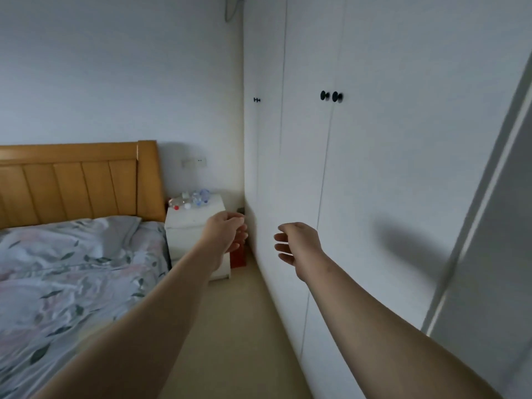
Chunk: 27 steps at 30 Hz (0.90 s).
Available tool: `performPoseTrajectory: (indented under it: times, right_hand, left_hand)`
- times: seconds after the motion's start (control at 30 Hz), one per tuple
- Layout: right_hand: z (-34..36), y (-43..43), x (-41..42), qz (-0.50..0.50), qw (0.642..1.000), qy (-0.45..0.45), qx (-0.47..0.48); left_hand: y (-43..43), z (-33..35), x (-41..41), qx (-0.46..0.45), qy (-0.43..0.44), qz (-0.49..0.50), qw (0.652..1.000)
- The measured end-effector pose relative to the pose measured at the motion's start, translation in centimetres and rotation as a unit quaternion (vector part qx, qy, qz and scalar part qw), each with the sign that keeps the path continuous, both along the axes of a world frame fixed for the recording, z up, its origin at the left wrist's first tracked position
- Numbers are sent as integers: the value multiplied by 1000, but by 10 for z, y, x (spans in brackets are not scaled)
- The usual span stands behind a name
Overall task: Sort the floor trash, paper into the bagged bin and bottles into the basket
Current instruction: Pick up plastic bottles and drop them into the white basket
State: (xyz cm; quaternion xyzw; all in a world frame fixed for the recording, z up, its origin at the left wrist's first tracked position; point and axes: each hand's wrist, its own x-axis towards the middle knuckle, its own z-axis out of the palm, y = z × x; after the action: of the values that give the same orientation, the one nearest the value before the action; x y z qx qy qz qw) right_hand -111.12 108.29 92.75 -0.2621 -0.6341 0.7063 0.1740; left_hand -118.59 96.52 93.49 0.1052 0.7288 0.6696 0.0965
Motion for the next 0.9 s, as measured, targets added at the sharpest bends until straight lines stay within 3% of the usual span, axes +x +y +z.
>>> performPoseTrajectory:
  times: [0.4,0.9]
  right_hand:
    - [-24,41,-261,127,991,-39,-10]
    - [-75,69,-600,131,984,-107,-52]
  left_hand:
    - [27,-31,-234,1,-68,125,990]
    - [53,-71,-580,-35,-139,157,977]
